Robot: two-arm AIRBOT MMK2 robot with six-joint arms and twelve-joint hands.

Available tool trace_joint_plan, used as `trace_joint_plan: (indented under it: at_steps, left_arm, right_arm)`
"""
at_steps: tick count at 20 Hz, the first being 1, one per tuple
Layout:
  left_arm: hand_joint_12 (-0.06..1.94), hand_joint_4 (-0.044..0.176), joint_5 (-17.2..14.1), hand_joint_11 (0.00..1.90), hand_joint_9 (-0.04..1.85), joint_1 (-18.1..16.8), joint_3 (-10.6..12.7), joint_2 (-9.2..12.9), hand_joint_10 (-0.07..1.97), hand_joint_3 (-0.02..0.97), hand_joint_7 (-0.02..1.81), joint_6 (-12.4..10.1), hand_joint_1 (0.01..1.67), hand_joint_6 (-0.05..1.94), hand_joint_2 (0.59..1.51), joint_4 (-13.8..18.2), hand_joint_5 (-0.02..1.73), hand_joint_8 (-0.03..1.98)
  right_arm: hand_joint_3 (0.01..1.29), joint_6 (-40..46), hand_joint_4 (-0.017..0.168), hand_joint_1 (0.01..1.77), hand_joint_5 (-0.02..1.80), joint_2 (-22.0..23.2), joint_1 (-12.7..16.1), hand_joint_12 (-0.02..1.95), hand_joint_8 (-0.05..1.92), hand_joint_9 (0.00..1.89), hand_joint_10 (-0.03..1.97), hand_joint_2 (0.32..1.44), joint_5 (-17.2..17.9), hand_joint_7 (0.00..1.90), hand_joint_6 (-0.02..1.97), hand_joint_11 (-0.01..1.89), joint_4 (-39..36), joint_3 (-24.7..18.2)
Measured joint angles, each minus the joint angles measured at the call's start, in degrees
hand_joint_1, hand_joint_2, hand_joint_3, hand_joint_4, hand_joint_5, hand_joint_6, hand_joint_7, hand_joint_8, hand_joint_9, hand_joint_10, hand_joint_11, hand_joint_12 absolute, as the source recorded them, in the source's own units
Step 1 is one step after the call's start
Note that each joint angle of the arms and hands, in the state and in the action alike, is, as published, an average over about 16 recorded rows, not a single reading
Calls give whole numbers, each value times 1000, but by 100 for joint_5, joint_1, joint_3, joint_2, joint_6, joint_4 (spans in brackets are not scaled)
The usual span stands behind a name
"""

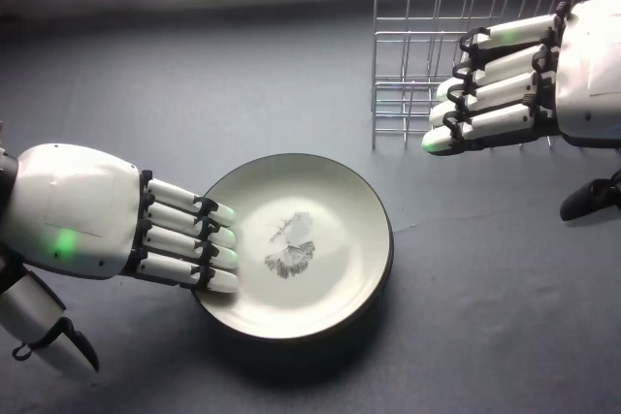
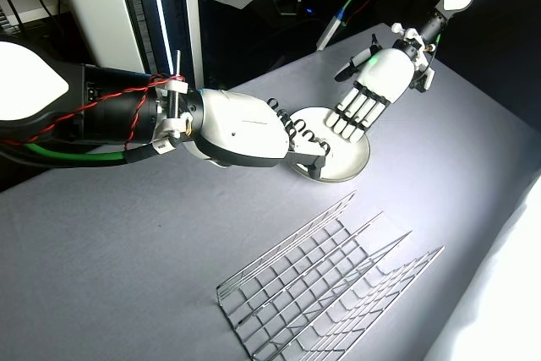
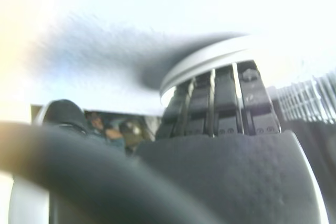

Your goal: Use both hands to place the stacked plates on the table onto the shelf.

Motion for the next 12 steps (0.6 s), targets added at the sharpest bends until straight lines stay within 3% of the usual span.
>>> trace_joint_plan:
  at_steps: [12]
  left_arm:
    - [-13,-9,161,17,18,73,-66,-264,-5,19,-1,120,16,-30,1109,-9,-13,-14]
  right_arm:
    - [15,-18,8,928,275,56,7,857,17,304,21,986,255,300,22,21,-31,0]
